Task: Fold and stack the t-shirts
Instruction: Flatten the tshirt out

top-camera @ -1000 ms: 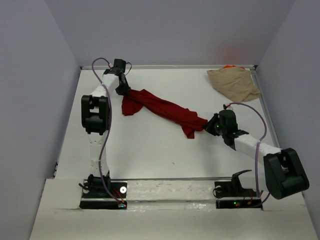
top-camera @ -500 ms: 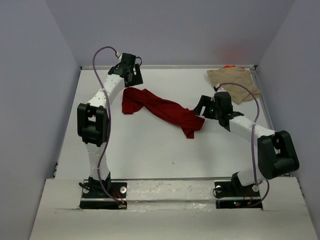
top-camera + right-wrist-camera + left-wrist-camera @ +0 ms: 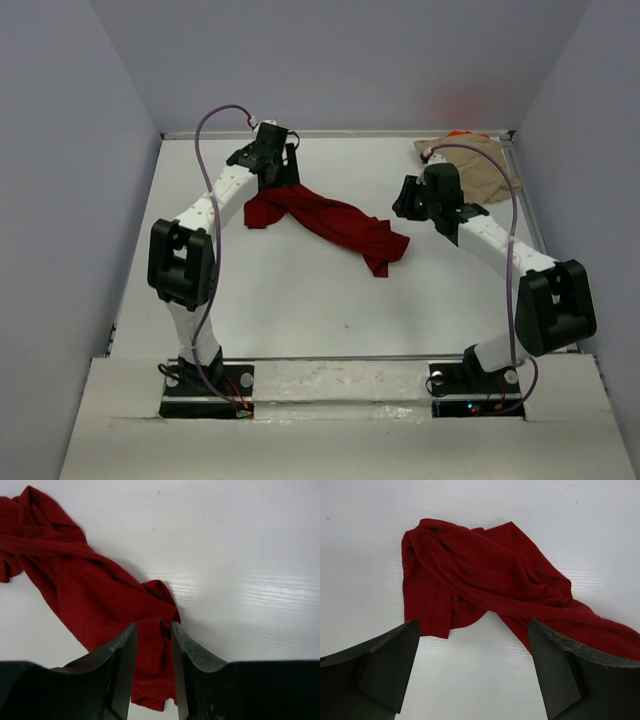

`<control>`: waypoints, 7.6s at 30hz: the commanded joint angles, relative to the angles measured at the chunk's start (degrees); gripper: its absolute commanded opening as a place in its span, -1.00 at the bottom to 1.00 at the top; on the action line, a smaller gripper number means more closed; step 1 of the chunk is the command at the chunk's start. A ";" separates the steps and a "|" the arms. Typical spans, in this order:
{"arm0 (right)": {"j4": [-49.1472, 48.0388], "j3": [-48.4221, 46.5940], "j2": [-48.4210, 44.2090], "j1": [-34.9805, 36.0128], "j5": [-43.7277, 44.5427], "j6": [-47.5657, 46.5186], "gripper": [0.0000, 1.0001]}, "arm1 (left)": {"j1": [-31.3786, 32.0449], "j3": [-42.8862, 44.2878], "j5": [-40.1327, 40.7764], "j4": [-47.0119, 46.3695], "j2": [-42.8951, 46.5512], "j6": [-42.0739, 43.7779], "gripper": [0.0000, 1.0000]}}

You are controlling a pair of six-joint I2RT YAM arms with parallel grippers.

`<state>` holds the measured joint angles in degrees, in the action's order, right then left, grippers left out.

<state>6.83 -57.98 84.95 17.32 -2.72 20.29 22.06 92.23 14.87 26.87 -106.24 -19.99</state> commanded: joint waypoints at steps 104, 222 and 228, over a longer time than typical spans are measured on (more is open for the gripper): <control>-4.11 2.34 9.27 3.07 -1.58 -0.43 -0.73 | 0.79 7.44 1.21 2.04 -4.42 1.18 0.98; 8.99 -27.46 26.24 -4.48 8.62 -8.17 -0.06 | -4.93 10.70 -0.99 5.47 -9.17 0.92 0.98; 8.38 -27.10 26.32 -4.49 3.43 -6.67 -0.08 | -4.84 10.43 -1.08 5.47 -8.55 1.18 0.98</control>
<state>16.27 -83.83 113.27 13.08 2.76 13.30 16.93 103.53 13.89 32.80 -118.50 -19.94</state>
